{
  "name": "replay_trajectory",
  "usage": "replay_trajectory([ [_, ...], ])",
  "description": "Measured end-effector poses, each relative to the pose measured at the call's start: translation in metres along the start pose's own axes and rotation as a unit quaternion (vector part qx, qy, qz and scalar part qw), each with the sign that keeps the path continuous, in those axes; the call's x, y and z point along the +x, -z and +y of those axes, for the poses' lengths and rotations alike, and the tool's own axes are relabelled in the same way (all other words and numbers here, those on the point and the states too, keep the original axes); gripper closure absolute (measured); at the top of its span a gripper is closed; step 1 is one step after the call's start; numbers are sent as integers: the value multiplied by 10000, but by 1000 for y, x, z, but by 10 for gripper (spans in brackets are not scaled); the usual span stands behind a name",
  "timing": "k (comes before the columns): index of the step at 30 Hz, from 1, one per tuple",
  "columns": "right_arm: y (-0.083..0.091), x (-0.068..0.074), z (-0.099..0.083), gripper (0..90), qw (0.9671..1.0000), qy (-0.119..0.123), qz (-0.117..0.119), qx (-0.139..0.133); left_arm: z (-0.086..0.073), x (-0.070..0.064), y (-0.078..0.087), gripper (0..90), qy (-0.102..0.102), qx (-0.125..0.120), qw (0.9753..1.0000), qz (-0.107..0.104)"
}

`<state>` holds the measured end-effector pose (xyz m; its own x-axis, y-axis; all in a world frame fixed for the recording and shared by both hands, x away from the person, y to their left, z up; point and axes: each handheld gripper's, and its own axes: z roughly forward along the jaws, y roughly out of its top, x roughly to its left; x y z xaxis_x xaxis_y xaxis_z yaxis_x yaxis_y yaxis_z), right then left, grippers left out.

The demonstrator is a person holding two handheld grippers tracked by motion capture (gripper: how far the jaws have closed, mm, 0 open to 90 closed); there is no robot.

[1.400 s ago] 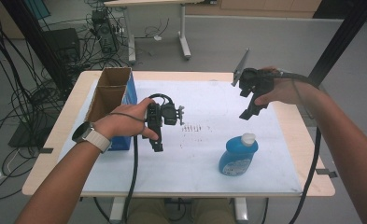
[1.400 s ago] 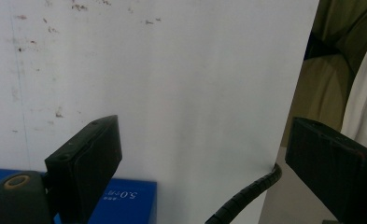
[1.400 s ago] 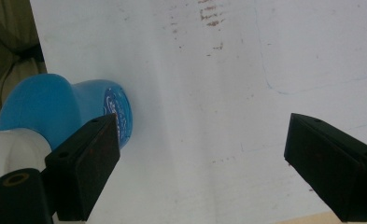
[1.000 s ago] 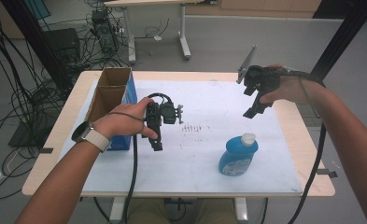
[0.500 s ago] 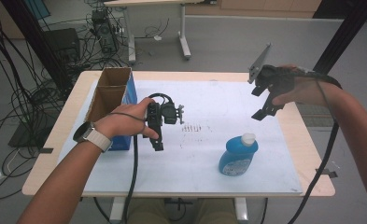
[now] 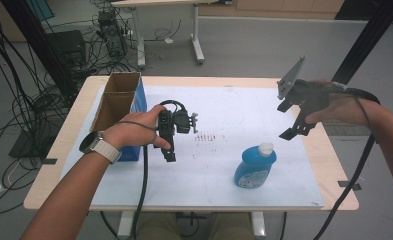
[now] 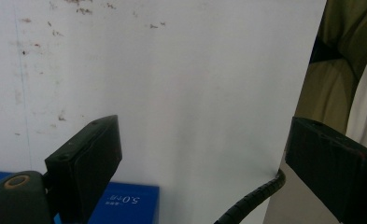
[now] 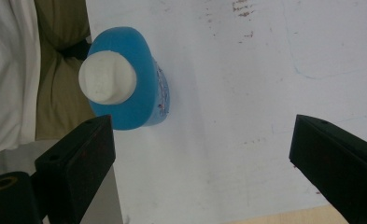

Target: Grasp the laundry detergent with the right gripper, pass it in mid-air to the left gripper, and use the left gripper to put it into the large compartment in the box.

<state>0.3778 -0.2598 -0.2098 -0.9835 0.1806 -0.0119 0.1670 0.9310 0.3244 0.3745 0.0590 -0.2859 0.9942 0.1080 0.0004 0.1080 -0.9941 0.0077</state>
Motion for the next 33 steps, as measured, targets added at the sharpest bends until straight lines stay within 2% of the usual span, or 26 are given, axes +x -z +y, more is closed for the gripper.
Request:
replay_trajectory([
  [8, 2, 8, -5, 57, 9999, 64, 12, -140, -1, -1, 0, 111, 18, -25, 10000, 6],
  [15, -1, 13, -7, 43, 9998, 128, 1, -120, -1, -1, 0, 112, 27, -35, 10000, 21],
  [33, -16, 26, -17, 51, 9992, 261, 215, -225, 0, 0, -1, 113, 34, -79, 10000, 21],
])
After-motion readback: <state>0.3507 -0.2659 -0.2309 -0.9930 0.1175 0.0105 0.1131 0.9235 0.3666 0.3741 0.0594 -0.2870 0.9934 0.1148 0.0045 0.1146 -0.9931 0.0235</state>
